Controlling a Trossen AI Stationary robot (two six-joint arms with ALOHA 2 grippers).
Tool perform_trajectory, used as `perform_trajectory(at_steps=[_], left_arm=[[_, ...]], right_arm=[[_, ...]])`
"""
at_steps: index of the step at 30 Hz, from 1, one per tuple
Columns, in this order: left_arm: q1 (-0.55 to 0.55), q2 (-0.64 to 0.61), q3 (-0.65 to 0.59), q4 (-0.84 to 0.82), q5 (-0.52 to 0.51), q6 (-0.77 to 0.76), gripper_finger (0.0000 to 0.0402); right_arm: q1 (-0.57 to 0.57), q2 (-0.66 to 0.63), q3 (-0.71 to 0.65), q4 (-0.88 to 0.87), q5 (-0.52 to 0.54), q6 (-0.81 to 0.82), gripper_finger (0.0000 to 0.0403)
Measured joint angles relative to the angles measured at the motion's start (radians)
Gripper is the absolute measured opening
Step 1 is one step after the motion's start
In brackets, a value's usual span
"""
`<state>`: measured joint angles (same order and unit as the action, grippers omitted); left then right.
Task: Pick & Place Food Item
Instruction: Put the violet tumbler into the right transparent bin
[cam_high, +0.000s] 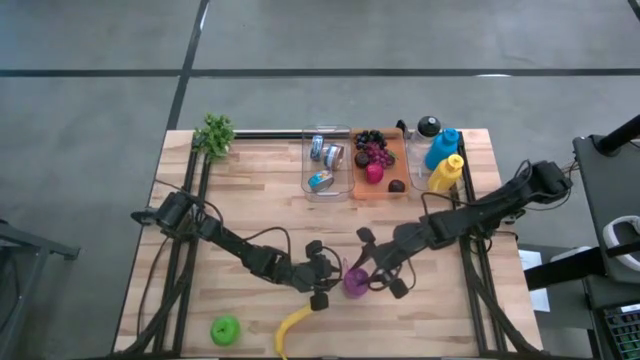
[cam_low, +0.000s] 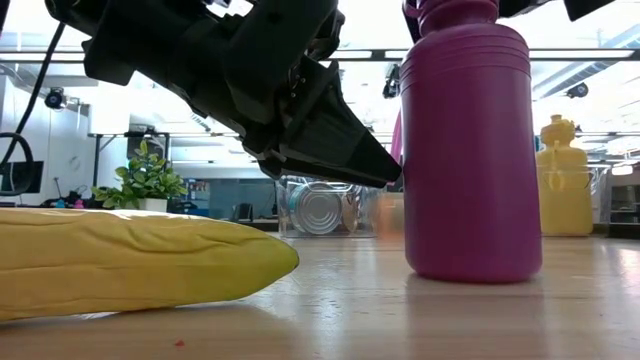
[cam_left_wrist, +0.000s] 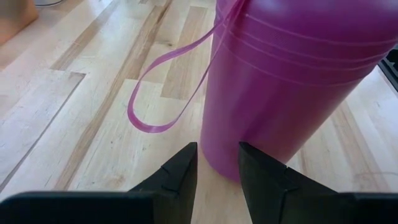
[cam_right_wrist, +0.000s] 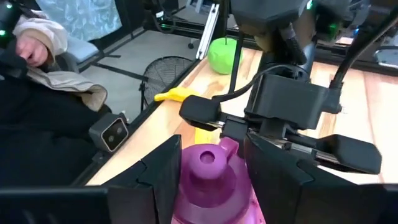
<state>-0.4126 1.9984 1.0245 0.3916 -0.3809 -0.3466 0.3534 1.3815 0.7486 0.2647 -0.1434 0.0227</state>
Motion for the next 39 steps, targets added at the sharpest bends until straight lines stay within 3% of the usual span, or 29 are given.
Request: perform_trajectory(at_steps=[7,18,39], left_arm=[[0.0,0.0,0.0,0.0,0.0,0.0,0.0118],[0.0,0.0,0.0,0.0,0.0,0.0,0.0118],[0.0,0.0,0.0,0.0,0.0,0.003,0.0118]], right_arm=[[0.0,0.01,0.001,0.001,-0.023,-0.013,0.0146],[0.0,0.007,0.001,0.001,-0.023,-0.032,0.0053],[0.0,0.012,0.001,-0.002,-0.022,-0.029,0.0062]])
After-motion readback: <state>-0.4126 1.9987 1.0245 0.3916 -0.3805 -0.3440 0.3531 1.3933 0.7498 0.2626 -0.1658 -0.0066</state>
